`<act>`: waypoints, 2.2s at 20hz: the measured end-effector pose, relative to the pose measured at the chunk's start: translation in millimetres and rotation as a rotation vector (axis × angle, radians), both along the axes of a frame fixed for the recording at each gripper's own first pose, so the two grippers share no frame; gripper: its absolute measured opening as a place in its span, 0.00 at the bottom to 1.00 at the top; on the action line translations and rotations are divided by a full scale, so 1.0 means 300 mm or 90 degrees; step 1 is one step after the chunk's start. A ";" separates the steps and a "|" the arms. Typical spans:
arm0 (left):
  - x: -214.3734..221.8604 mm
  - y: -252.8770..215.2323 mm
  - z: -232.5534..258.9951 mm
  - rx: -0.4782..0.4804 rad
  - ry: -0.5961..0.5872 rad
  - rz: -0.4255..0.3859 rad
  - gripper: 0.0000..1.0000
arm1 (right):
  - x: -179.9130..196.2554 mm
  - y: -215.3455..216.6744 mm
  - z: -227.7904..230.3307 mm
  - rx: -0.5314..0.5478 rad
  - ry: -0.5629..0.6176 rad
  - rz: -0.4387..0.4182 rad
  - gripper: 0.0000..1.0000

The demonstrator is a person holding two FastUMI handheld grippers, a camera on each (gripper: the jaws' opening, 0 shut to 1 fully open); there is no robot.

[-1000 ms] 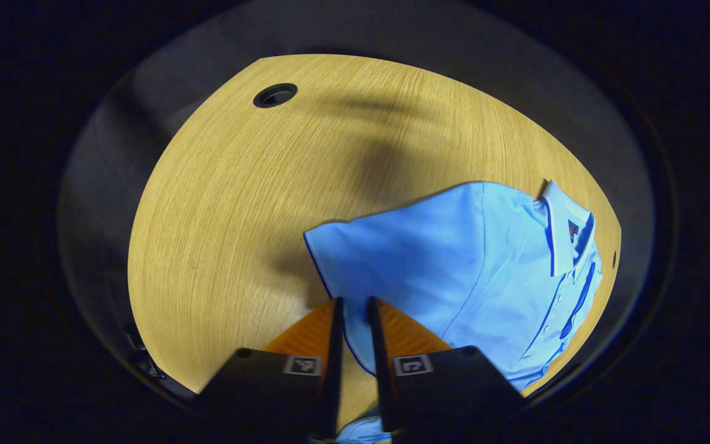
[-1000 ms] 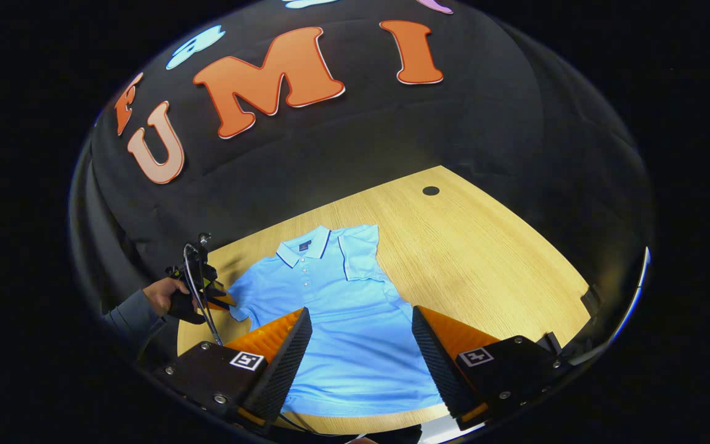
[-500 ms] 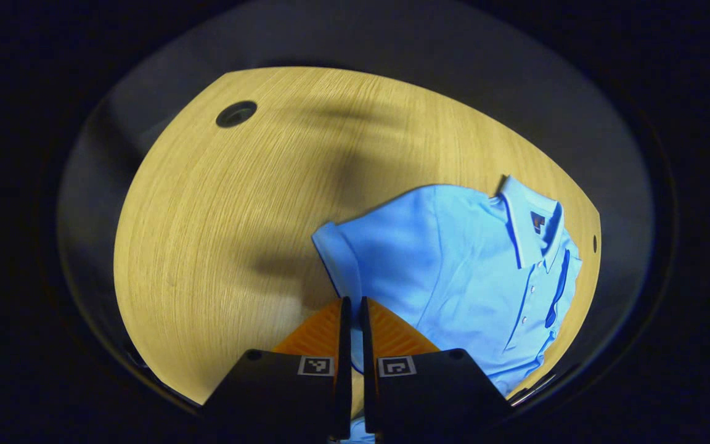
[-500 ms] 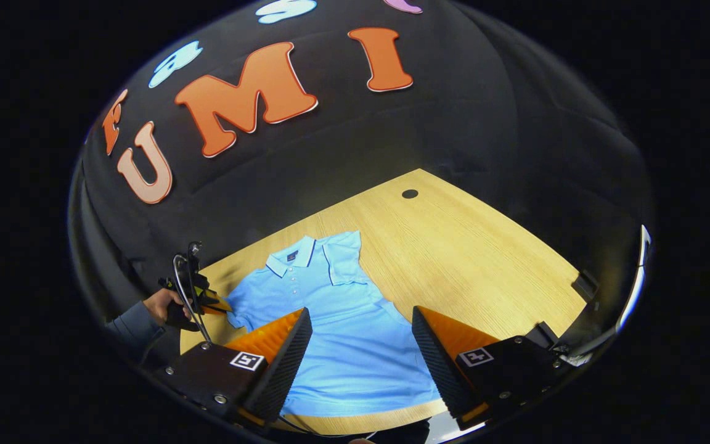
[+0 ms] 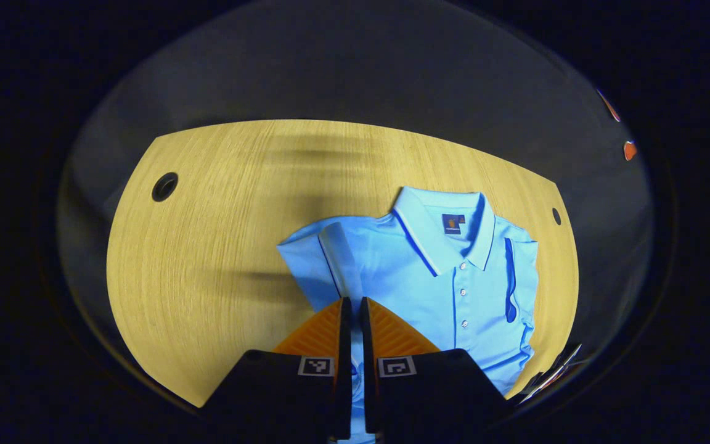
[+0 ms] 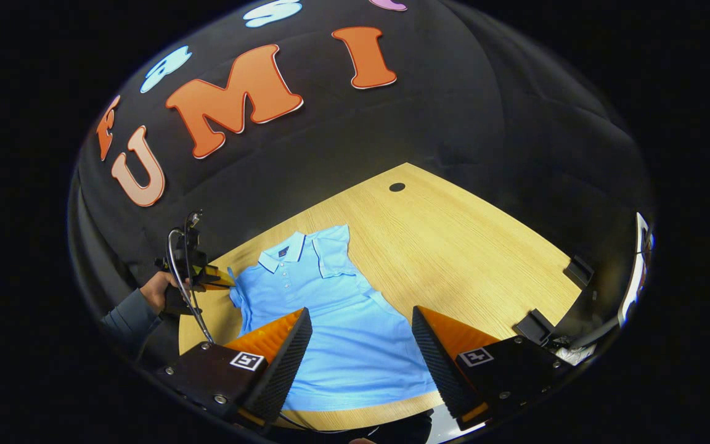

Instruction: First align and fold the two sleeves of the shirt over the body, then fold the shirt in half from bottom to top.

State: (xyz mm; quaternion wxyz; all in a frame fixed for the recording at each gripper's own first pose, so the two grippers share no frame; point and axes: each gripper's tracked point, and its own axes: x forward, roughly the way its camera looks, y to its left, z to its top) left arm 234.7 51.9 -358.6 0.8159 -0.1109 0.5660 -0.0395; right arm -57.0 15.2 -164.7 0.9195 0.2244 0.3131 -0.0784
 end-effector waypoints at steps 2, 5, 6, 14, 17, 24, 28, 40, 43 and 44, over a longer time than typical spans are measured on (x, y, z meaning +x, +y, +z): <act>0.002 -0.064 0.000 -0.026 0.005 -0.018 0.12 | -0.014 0.001 -0.011 -0.005 0.002 0.000 0.99; -0.001 -0.204 0.041 -0.128 -0.010 -0.057 0.30 | -0.027 0.008 -0.034 0.000 0.012 0.002 0.99; -0.005 -0.224 0.064 -0.148 -0.017 -0.062 0.36 | -0.025 0.016 -0.038 0.003 0.013 0.009 0.99; -0.190 -0.134 0.167 -0.105 -0.065 -0.018 0.93 | -0.017 0.022 -0.077 -0.013 0.017 0.106 0.99; -0.326 -0.141 0.204 -0.106 -0.070 0.007 1.00 | -0.038 -0.006 -0.100 -0.024 0.023 0.146 0.99; -0.674 -0.131 0.228 -0.071 -0.081 0.029 1.00 | -0.117 -0.026 -0.229 -0.022 0.058 0.230 0.99; -0.871 -0.123 0.180 -0.040 -0.074 0.043 1.00 | -0.177 -0.029 -0.311 -0.025 0.082 0.276 0.99; -1.332 -0.216 -0.011 -0.008 -0.056 0.030 1.00 | -0.322 -0.034 -0.521 -0.060 0.130 0.368 0.99; -1.382 -0.207 -0.050 0.001 -0.055 0.036 1.00 | -0.343 -0.026 -0.571 -0.070 0.139 0.378 0.99; -1.389 -0.198 -0.058 0.003 -0.059 0.035 1.00 | -0.344 -0.027 -0.587 -0.076 0.139 0.379 0.99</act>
